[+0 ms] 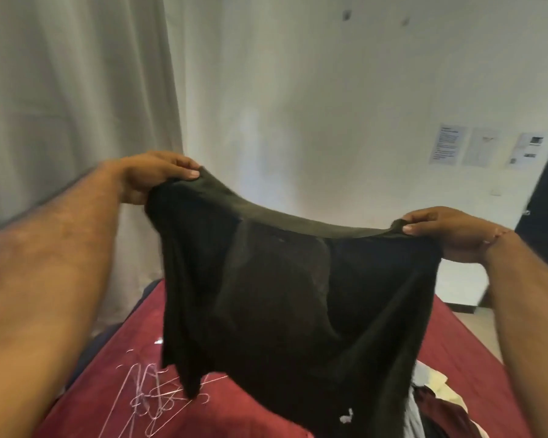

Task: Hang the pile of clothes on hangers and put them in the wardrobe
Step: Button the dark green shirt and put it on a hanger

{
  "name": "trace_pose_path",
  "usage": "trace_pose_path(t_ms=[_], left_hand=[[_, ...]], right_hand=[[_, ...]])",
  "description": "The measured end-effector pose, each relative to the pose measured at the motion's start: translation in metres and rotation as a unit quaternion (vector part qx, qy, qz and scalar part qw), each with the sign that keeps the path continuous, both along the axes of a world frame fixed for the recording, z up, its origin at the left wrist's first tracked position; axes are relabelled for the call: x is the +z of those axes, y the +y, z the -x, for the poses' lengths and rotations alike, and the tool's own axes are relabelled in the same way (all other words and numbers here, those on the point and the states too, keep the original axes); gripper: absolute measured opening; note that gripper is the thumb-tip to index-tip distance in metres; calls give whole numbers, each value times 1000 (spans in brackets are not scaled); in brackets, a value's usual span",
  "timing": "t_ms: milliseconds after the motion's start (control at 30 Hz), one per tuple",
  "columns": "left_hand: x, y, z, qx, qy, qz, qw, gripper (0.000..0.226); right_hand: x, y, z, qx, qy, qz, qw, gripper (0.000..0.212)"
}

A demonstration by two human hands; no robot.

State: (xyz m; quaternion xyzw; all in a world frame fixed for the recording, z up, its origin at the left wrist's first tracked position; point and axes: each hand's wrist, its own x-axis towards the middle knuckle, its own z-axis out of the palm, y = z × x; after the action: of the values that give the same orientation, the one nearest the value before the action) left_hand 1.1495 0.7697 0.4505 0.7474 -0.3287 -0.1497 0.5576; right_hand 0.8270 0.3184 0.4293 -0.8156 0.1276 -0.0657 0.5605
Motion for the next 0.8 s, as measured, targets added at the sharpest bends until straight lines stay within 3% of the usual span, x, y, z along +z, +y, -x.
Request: trace_pose_path(t_ms=[100, 167, 200, 300, 367, 467, 600, 800], left_hand=[[8, 27, -28, -69, 47, 7, 997, 38], [14, 33, -44, -94, 55, -9, 994, 36], [13, 32, -51, -80, 50, -22, 995, 30], [-8, 18, -64, 34, -14, -67, 997, 16], [-34, -1, -70, 100, -92, -80, 988, 8], [-80, -21, -74, 134, -171, -64, 974, 9], [-116, -17, -65, 154, -206, -41, 965, 11], [-96, 4, -8, 168, -221, -8, 961, 18]], right_hand=[[12, 15, -1, 20, 7, 6, 1000, 39], [16, 26, -6, -6, 2, 2, 1000, 16], [17, 31, -11, -36, 12, 27, 999, 10], [9, 39, -37, -161, 108, 211, 958, 34], [-9, 47, -56, -229, 115, 261, 931, 35], [-54, 68, -80, -269, 89, 279, 917, 18], [-110, 88, -68, -285, 83, 264, 918, 14], [-102, 126, -26, -244, -16, 145, 959, 15]])
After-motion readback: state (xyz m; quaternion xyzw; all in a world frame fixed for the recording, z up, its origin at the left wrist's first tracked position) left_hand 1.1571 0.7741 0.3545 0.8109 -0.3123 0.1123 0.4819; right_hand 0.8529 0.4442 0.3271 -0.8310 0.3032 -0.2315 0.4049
